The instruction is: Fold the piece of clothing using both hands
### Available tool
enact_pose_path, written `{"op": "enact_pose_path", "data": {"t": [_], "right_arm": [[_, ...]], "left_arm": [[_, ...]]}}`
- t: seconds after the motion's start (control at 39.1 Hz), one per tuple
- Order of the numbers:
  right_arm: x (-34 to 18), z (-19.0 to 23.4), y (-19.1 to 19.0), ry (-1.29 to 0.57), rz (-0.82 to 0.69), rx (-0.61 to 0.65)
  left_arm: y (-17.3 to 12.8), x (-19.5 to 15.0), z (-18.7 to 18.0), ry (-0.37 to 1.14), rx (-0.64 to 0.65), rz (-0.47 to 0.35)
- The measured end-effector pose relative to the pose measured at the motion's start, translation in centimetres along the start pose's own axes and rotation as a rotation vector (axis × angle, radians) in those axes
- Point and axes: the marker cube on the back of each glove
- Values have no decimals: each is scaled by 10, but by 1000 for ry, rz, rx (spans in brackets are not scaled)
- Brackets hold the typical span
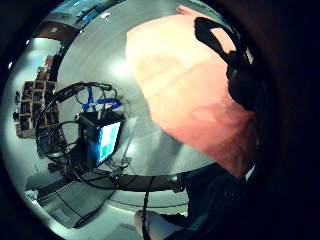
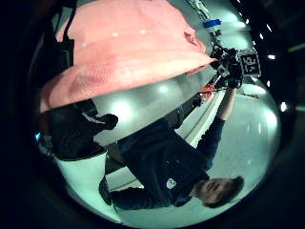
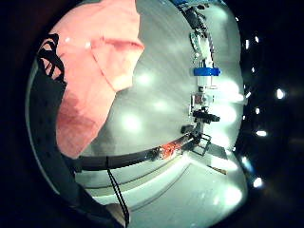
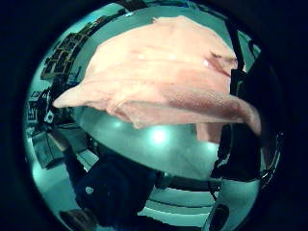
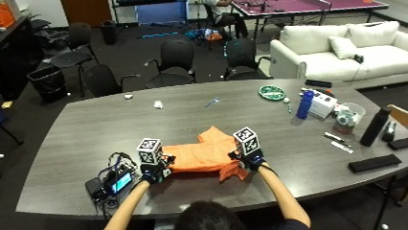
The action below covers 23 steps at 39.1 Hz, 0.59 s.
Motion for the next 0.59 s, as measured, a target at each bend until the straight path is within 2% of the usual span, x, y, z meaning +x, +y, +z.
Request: {"op": "enact_pose_path", "data": {"t": [0.13, 0.2, 0.28, 0.36, 0.44, 0.49, 0.59], "right_arm": [[-4, -42, 18, -30, -43, 32], [0, -66, 12, -23, -13, 49], [8, -82, -12, -18, 38, 33], [13, -84, -44, -22, 83, -8], [12, -75, -72, -18, 142, -61], [8, -67, -86, -6, 206, -92], [-5, -32, -122, -31, 295, -162]], "left_arm": [[21, 2, -33, 34, 80, 36], [11, -4, -45, 54, 79, 27], [-15, -14, -51, 74, 20, 2], [-38, -23, -48, 84, -124, -91], [-42, -25, -45, 85, -317, -272], [-57, -31, -31, 88, -355, -344], [-87, -47, 3, 95, -353, -420]]}}
